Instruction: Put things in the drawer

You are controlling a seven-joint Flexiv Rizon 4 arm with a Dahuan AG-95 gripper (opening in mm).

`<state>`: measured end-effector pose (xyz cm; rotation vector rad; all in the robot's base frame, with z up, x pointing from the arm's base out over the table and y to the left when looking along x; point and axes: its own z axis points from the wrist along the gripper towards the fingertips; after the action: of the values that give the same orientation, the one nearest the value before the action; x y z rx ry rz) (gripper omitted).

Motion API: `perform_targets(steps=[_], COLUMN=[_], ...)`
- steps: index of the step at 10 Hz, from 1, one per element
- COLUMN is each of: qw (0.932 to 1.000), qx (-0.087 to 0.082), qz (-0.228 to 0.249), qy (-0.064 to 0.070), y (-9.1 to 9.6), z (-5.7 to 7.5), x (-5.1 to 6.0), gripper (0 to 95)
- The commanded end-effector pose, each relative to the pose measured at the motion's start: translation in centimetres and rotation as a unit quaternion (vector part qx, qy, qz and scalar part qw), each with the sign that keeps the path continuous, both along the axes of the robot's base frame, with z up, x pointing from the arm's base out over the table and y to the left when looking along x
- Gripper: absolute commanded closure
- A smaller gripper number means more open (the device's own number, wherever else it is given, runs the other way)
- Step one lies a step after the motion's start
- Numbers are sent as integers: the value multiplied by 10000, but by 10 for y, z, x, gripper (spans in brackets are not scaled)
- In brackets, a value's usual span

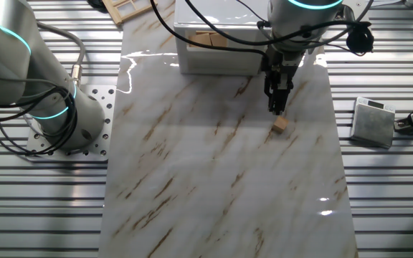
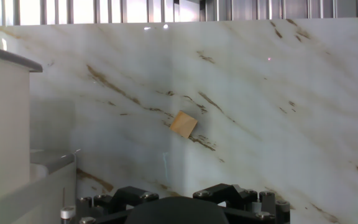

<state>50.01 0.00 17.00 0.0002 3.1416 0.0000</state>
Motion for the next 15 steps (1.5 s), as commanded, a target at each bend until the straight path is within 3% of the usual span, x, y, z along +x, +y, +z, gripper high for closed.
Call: perform_targets(steps=[1,2,5,7,15], qw=[10000,9957,9960,9958,9961], qx=[0,528,481,486,500], qz=[1,725,747,769,723], qy=[0,-212,-134,-126,-96], y=[0,-1,-1,0,-3], z=[0,10,42,54,57], x=[0,-1,-5,-7,-8], gripper=[0,950,950,950,950])
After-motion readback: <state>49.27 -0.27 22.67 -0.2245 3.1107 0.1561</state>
